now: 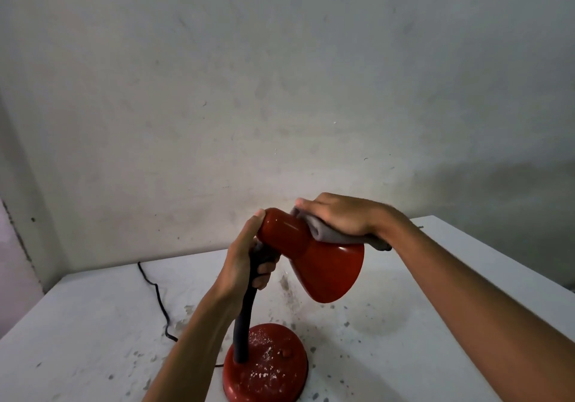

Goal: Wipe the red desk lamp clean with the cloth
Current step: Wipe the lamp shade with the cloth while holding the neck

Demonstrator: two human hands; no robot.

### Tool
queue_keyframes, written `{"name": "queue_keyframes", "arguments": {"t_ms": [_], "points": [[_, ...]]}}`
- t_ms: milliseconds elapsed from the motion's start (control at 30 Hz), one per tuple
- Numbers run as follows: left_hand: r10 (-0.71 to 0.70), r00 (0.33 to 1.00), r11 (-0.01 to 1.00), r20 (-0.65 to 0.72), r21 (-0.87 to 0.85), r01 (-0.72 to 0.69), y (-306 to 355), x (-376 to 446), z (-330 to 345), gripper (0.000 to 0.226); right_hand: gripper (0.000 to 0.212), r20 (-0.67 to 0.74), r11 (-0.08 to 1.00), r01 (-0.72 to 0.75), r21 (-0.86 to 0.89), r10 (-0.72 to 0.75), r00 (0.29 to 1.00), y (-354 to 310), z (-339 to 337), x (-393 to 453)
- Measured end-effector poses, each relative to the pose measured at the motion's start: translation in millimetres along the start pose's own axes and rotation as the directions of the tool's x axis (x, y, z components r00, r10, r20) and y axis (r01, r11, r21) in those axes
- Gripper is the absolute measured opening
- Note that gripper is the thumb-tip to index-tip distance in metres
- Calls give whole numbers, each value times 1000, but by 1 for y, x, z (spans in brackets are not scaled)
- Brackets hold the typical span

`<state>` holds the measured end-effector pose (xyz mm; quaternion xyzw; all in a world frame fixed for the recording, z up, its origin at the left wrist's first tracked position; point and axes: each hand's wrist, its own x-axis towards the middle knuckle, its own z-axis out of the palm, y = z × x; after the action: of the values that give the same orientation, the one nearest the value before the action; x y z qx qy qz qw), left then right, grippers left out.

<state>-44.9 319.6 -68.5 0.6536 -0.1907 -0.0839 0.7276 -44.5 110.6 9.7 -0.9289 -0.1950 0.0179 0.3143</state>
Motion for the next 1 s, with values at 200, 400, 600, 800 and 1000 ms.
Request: {"name": "queue_keyframes", "arguments": {"t_ms": [200,400,600,800,1000], "points": [[14,998,999,66,51,-17,-1,-1,4,64,60,-501,849,66,-523,-369,783,24,75,-57],[-1,997,999,76,53,-3,0,1,1,64,64,-677,862,-31,-506,-375,633,58,112,-74],[-9,997,998,79,61,5,1,2,3,63,59,-703,872,-73,-484,-338,626,36,111,-58],[-13,996,998,90,59,7,-1,0,0,63,53,-622,717,-48,-696,-567,540,52,139,-67],[-11,998,997,65,74,7,-2,3,1,64,54,-545,707,60,-705,-593,593,32,110,-55]]}}
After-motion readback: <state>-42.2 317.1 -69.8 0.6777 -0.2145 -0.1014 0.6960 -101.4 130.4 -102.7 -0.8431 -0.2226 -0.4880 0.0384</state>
